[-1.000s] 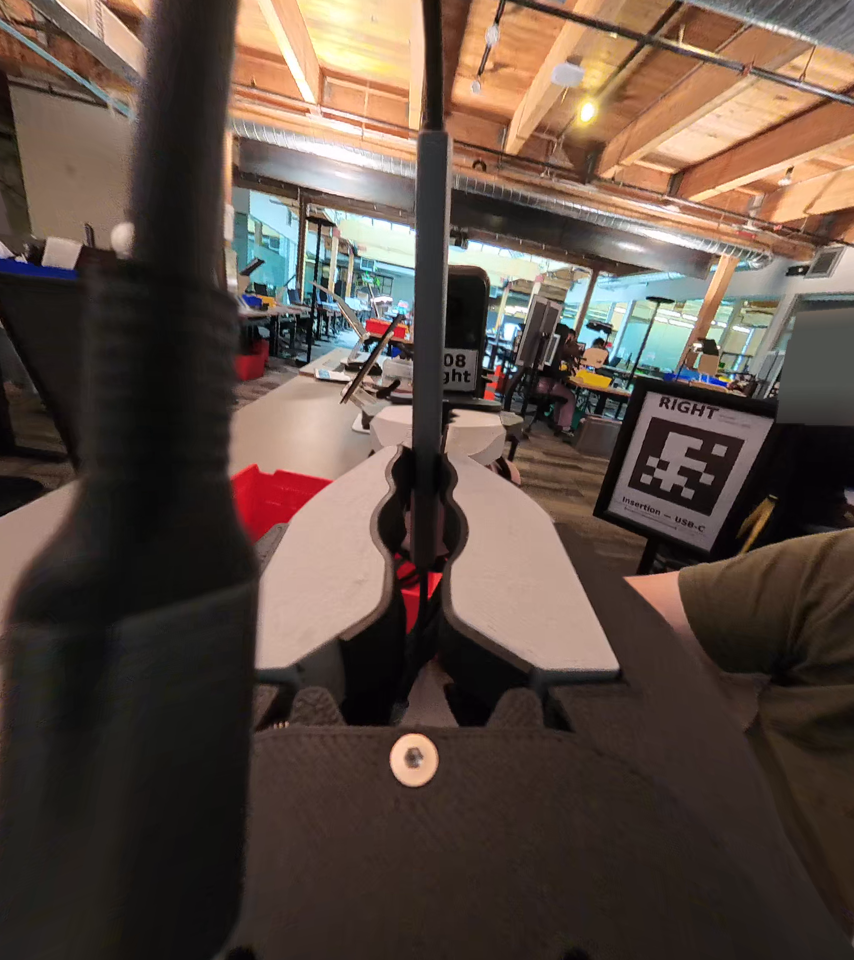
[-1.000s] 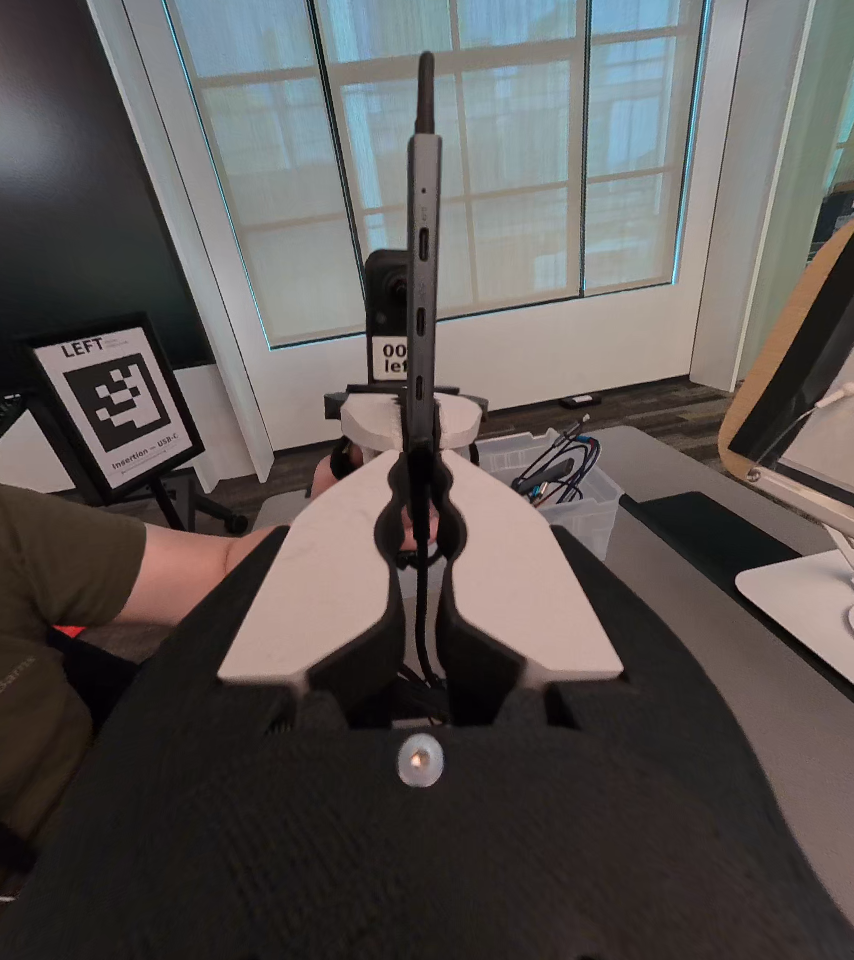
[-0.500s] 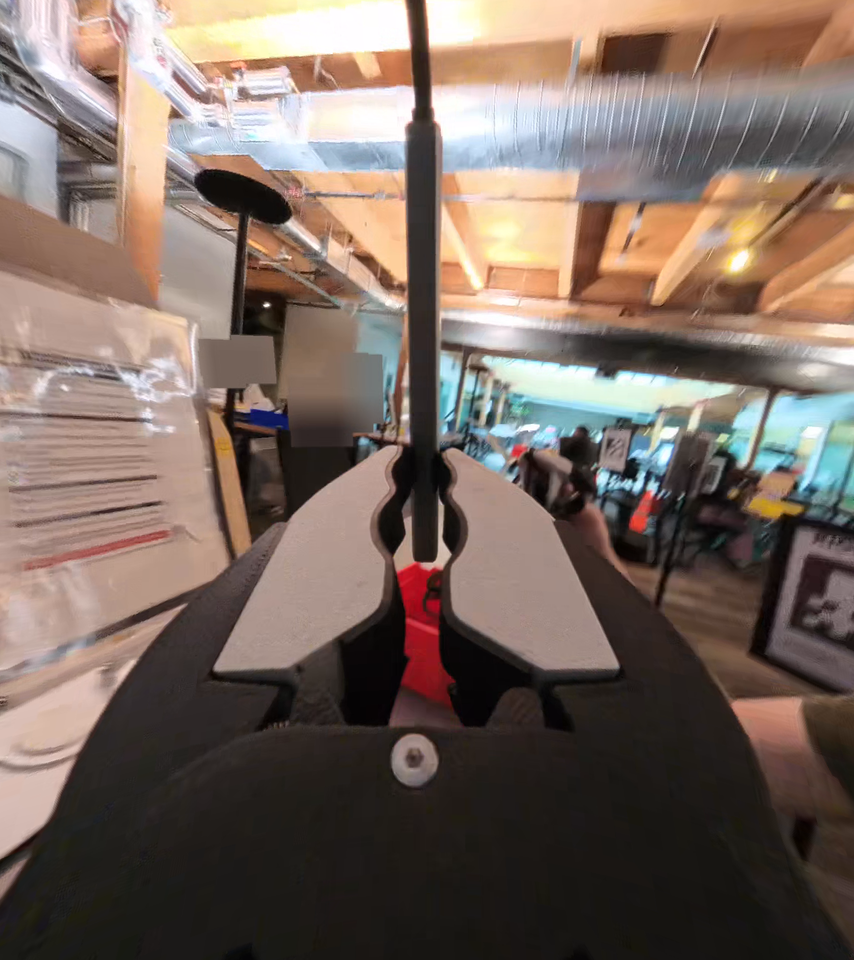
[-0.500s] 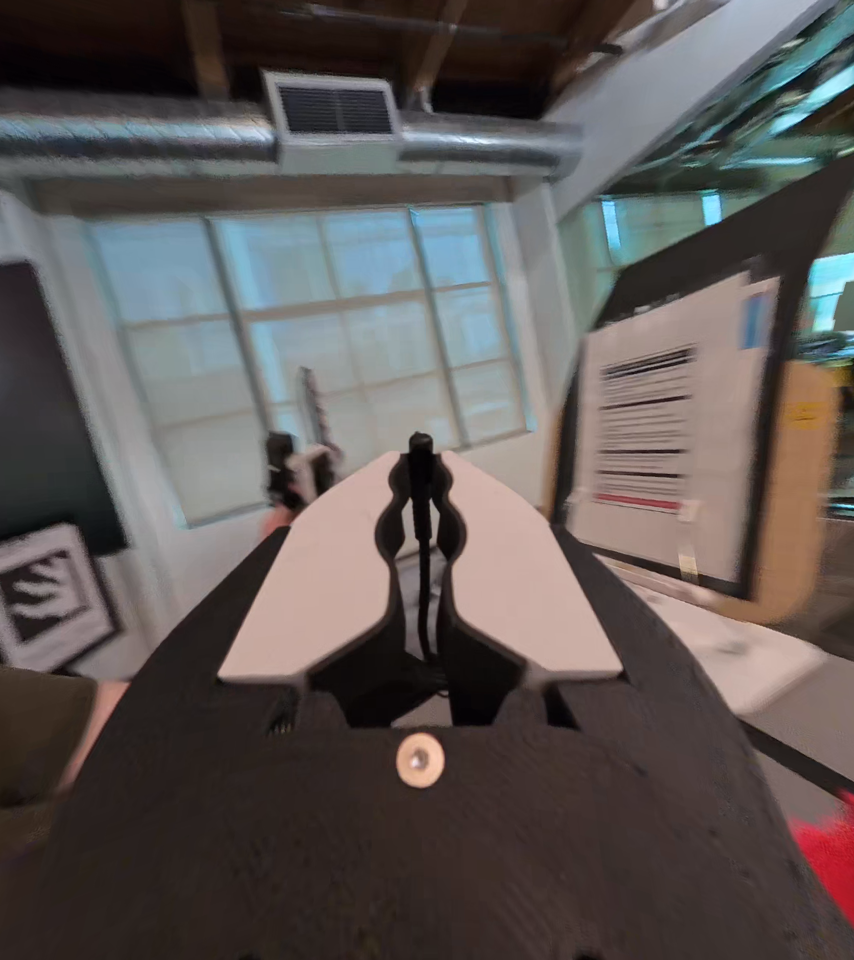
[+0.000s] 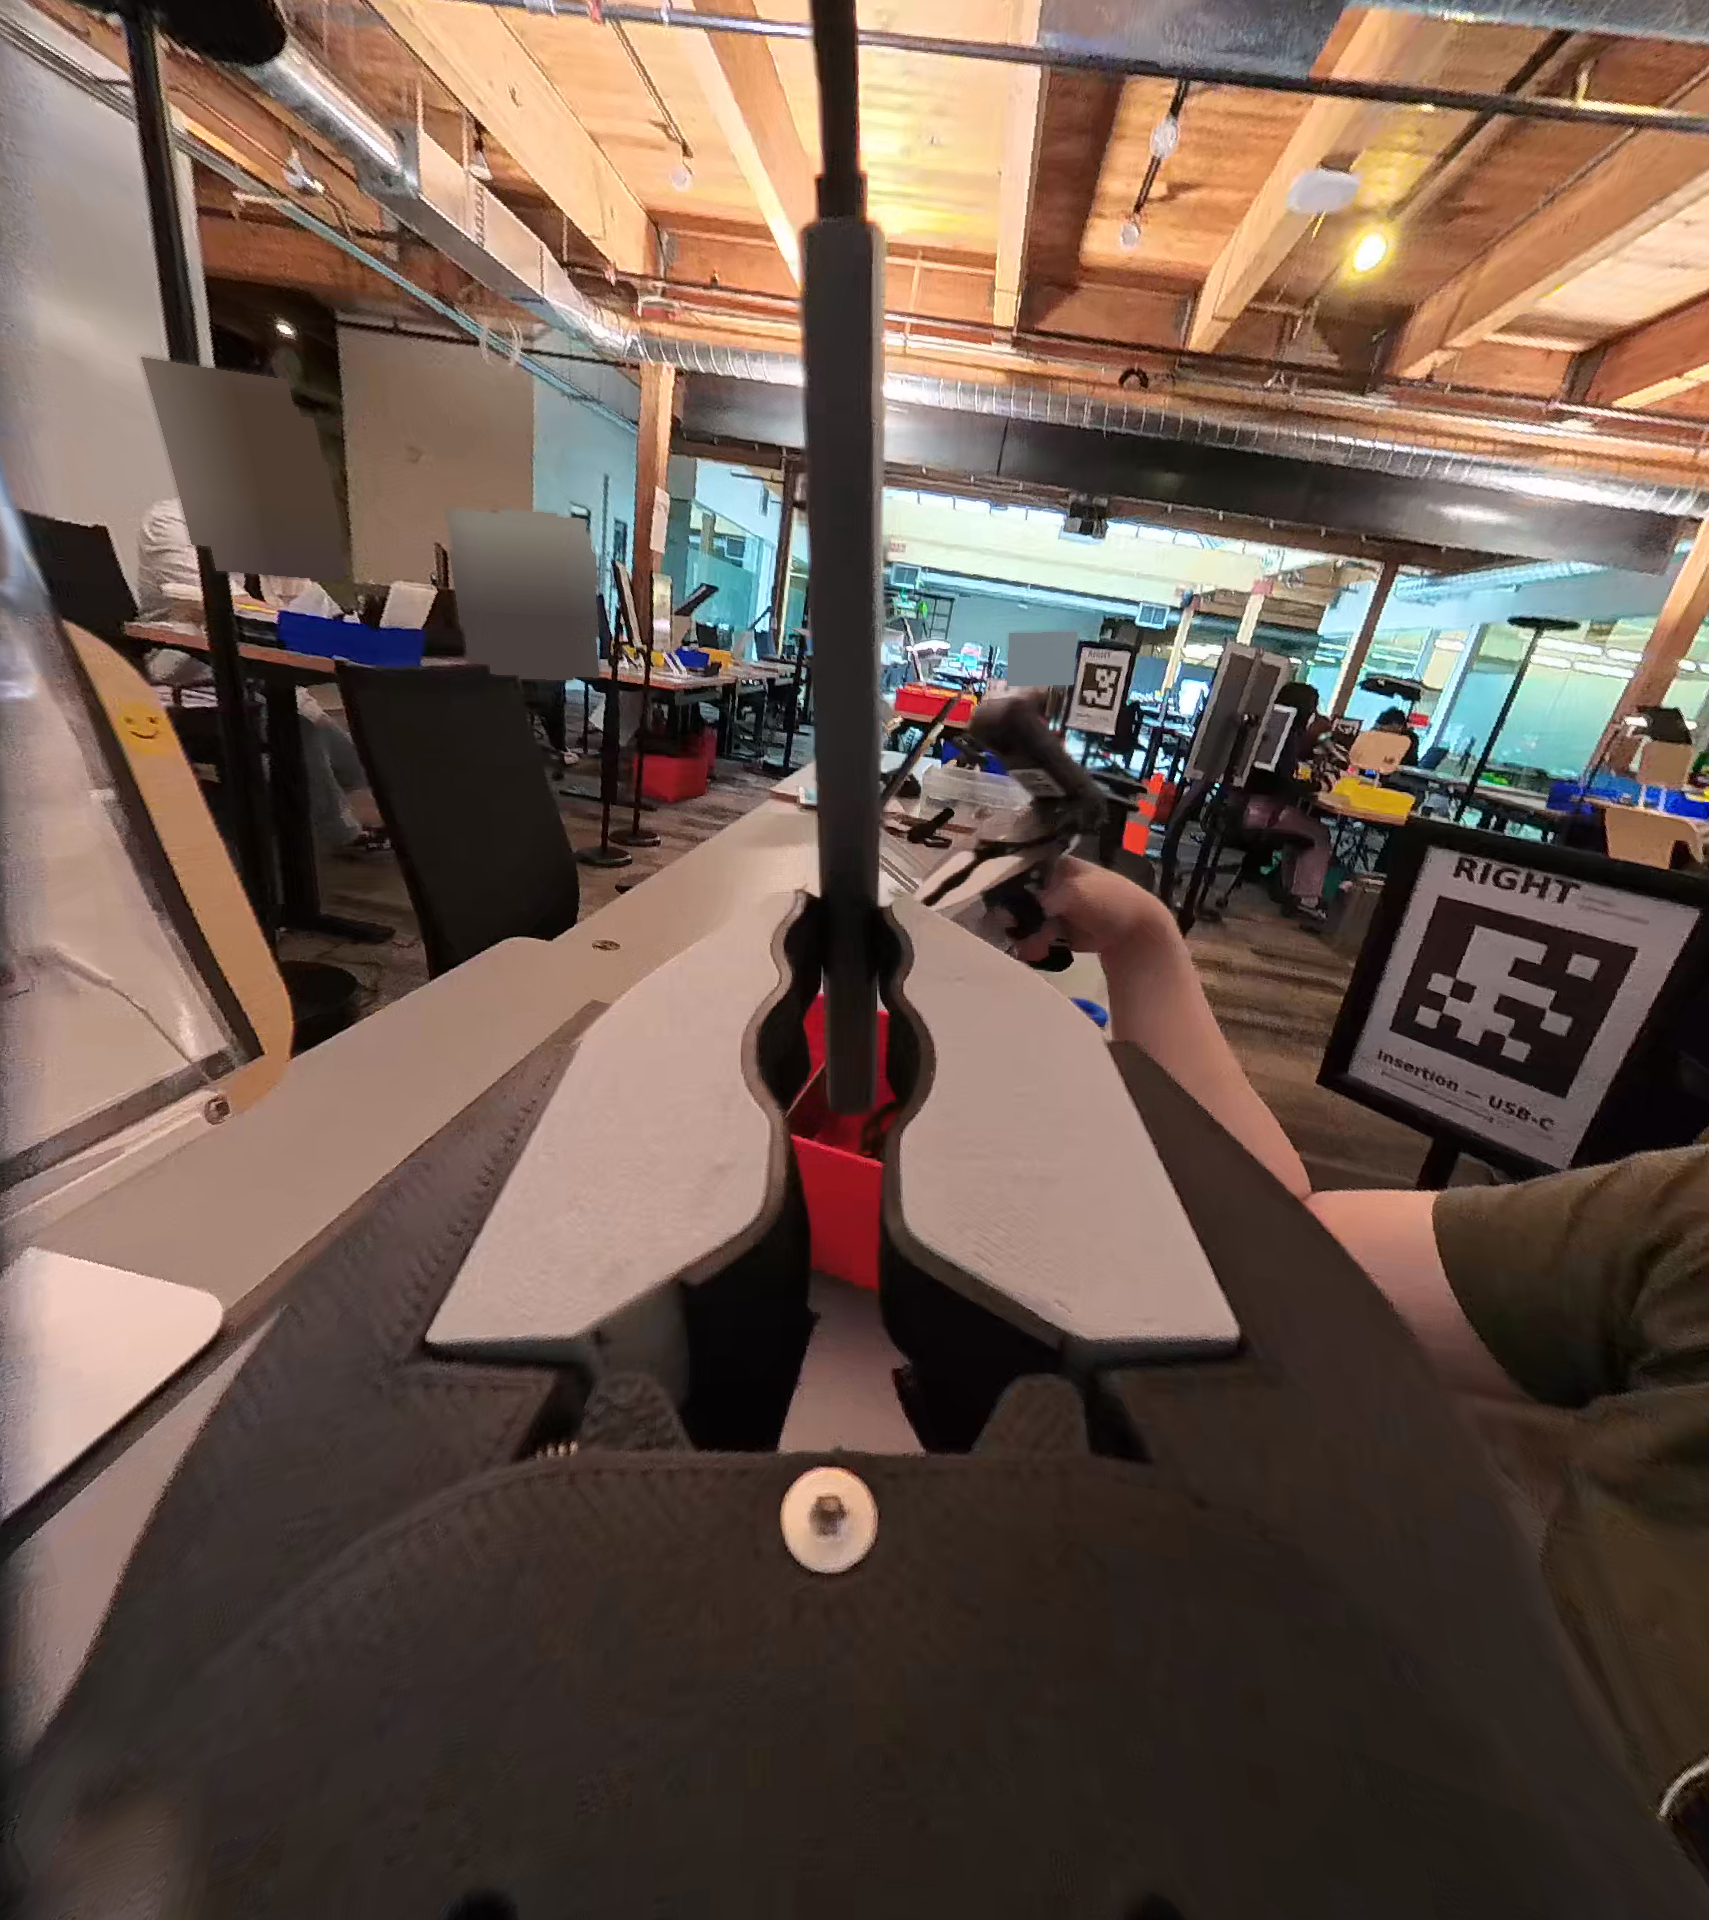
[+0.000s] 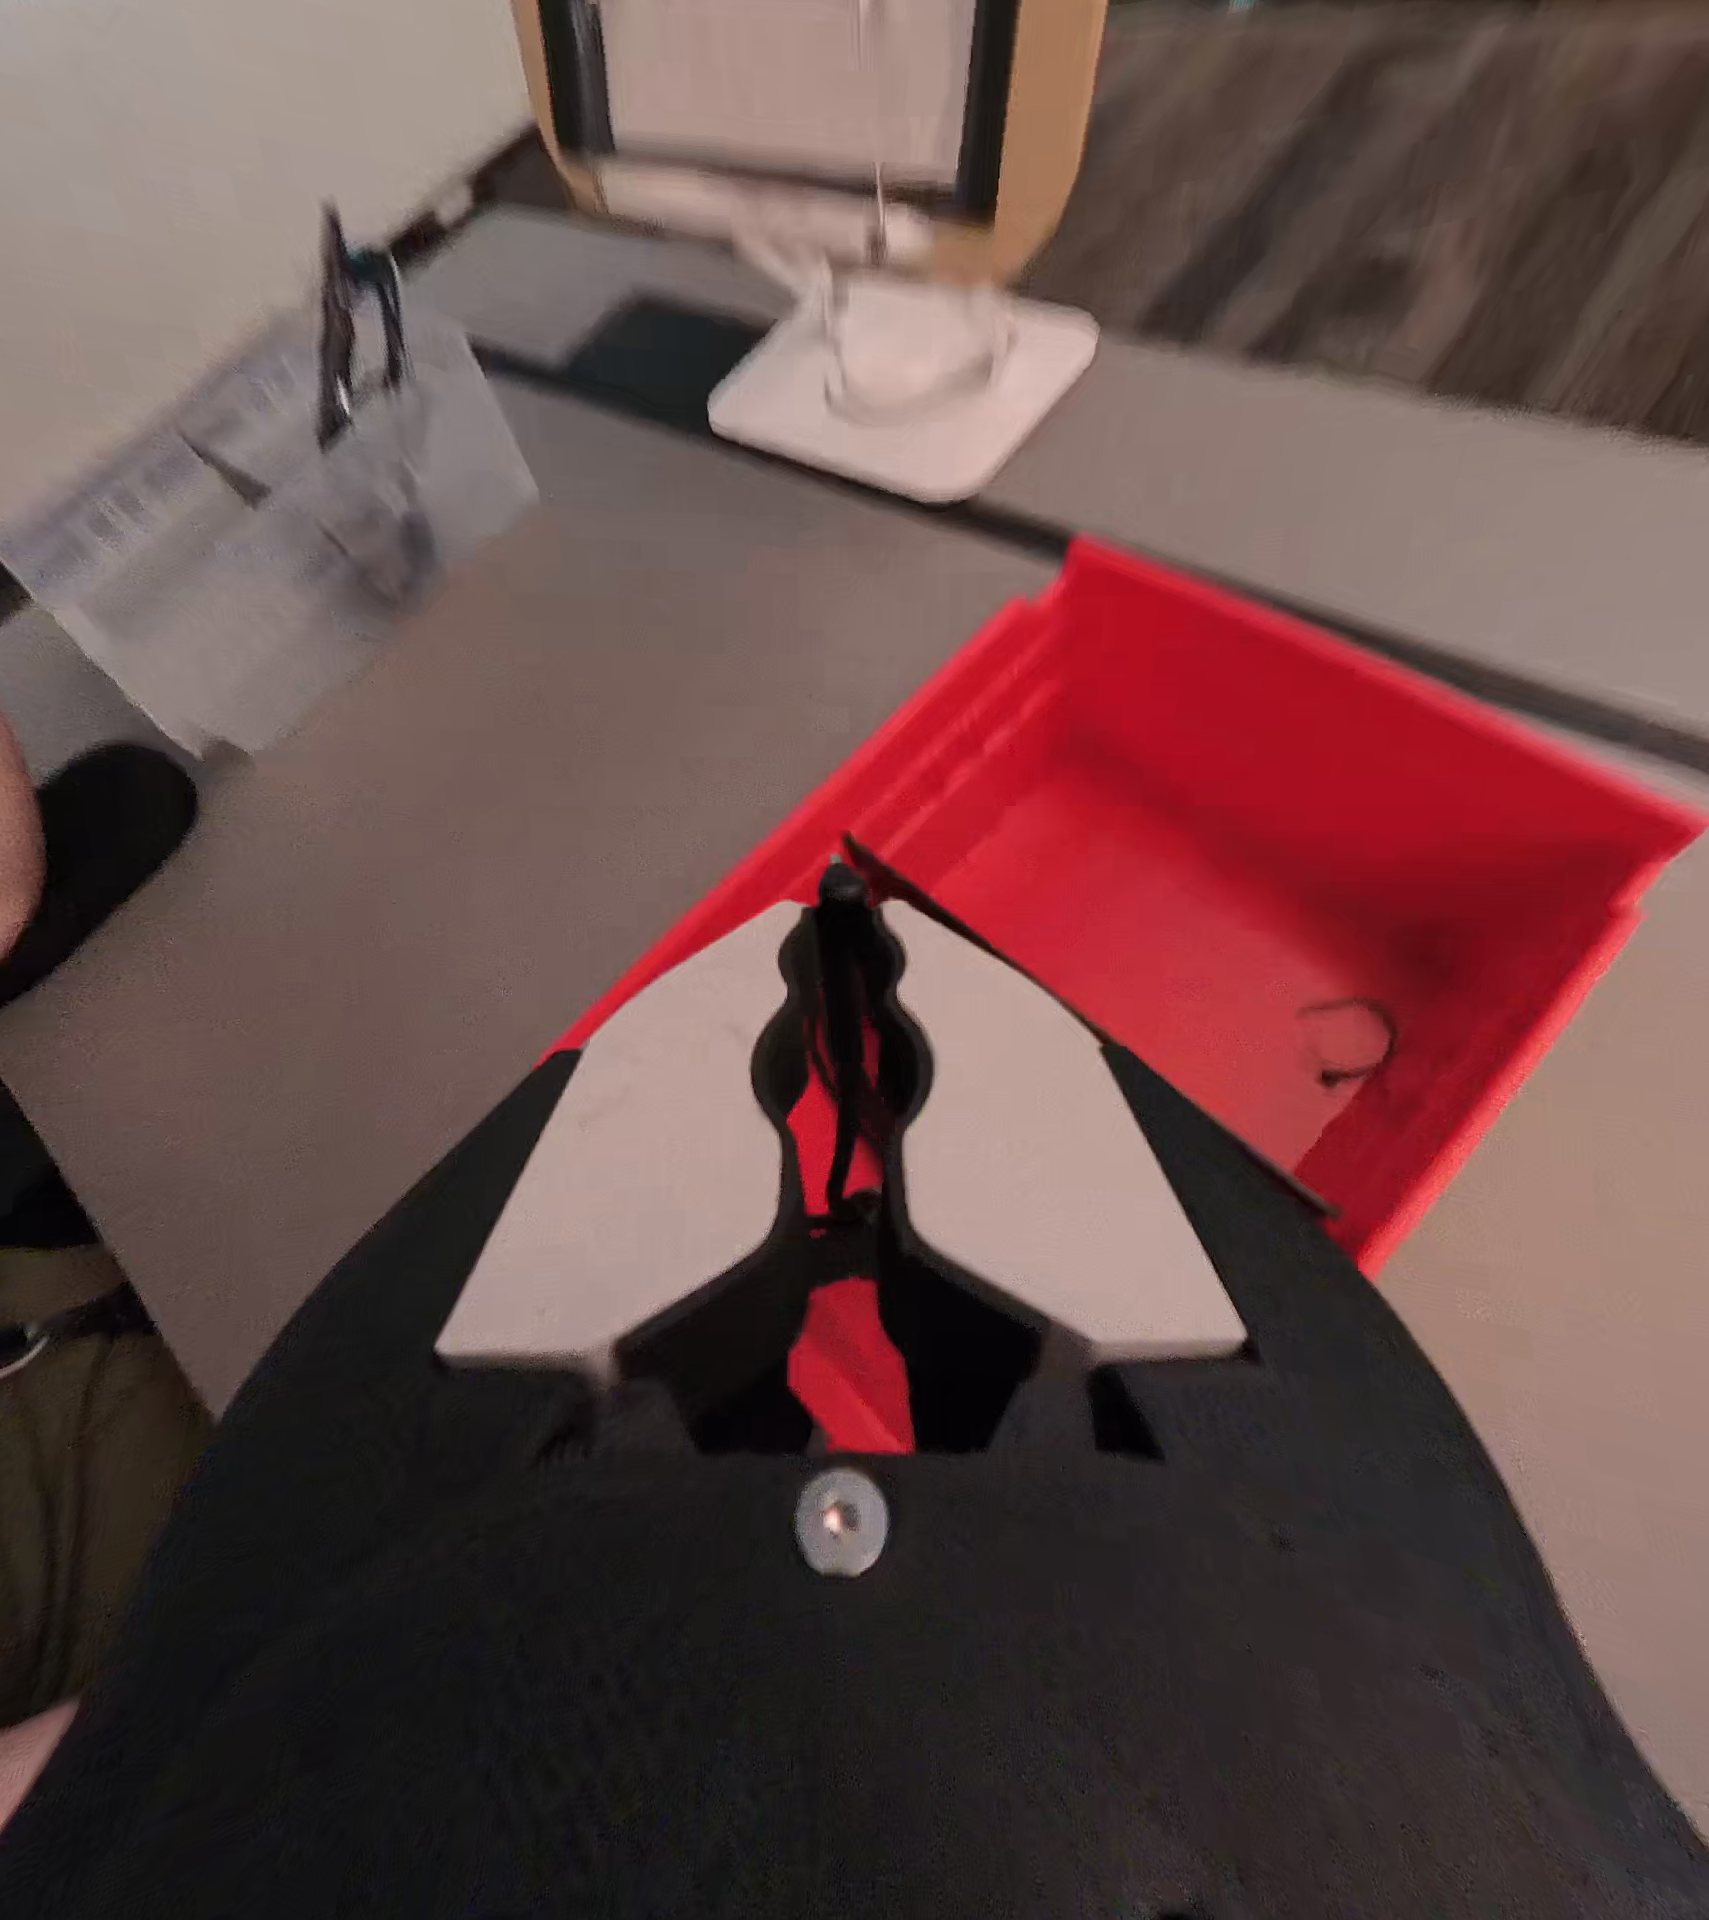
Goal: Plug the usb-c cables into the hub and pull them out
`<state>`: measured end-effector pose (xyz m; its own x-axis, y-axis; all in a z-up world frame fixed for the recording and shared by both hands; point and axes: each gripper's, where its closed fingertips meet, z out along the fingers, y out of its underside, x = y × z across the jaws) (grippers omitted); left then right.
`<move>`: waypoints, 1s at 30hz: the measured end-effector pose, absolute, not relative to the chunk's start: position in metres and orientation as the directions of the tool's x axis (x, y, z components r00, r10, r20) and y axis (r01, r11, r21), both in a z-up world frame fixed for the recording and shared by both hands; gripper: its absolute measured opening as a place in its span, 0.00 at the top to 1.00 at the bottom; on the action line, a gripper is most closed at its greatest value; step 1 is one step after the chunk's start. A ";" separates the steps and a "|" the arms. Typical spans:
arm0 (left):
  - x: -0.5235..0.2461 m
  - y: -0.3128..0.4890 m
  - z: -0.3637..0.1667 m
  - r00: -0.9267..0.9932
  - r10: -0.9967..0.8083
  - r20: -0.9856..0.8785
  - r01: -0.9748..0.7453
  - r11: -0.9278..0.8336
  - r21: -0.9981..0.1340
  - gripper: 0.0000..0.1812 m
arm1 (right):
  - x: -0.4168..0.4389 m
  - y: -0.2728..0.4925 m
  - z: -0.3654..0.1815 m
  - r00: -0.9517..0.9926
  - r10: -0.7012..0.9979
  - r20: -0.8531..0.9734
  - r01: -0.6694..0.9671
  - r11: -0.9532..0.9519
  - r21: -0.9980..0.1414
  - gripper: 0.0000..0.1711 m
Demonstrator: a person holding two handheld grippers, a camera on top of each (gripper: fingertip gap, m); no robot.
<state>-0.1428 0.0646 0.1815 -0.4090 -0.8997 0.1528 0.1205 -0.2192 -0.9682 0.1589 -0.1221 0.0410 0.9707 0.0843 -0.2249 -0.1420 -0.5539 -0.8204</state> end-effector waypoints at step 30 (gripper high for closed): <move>-0.106 0.016 0.151 -0.482 -0.864 0.146 -0.018 -0.156 -0.988 0.95 | 0.183 -0.068 -0.070 0.935 0.070 -0.347 -0.167 -0.778 -0.606 0.93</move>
